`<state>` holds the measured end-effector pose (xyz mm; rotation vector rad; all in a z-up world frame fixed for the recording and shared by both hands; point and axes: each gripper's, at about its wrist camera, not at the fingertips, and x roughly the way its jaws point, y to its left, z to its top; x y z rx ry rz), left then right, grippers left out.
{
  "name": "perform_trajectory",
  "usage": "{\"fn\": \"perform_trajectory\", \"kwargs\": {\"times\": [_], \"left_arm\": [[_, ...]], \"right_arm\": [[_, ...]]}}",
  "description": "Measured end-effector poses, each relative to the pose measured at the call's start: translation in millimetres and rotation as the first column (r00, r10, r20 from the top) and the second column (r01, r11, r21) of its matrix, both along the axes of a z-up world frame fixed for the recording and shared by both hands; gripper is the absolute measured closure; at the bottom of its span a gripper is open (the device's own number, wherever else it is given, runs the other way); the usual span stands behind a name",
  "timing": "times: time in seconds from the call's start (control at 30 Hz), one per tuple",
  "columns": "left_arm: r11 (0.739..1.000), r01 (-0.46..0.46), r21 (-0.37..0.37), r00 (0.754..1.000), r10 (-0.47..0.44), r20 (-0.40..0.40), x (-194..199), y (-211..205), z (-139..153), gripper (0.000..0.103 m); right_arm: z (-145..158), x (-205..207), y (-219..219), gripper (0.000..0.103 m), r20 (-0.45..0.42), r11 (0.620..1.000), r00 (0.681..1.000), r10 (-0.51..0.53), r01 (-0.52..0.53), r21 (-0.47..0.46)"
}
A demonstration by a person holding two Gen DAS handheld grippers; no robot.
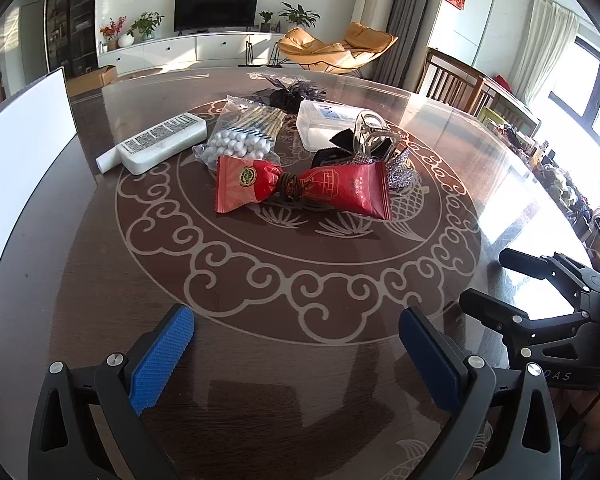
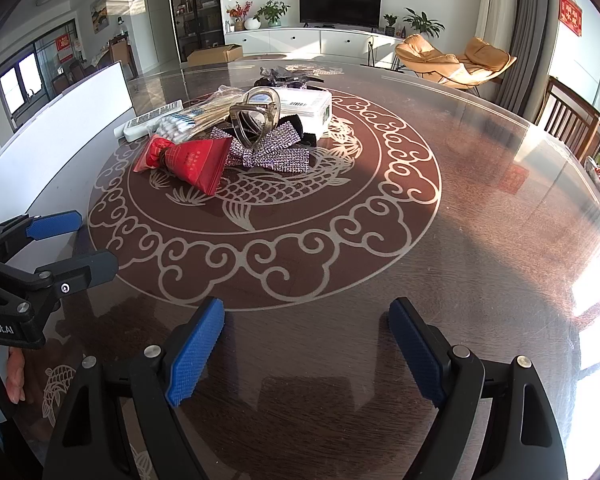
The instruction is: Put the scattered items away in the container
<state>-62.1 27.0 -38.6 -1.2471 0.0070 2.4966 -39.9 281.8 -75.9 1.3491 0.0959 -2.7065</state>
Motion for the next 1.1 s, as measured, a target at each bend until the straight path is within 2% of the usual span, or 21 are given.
{"fn": "perform_trajectory", "kwargs": {"times": [0.2,1.1], "left_arm": [[1.0,-0.001,-0.03,1.0,0.001,-0.001,0.5,2.1,-0.1,0.0],[0.999,-0.004,-0.033,1.0,0.004,-0.001,0.5,2.4,-0.1,0.0]], "right_arm": [[0.0,-0.1,0.0,0.018,0.0,1.0,1.0,0.0,0.0,0.0],[-0.2,-0.3,0.0,0.018,0.0,1.0,1.0,0.0,0.0,-0.001]]}}
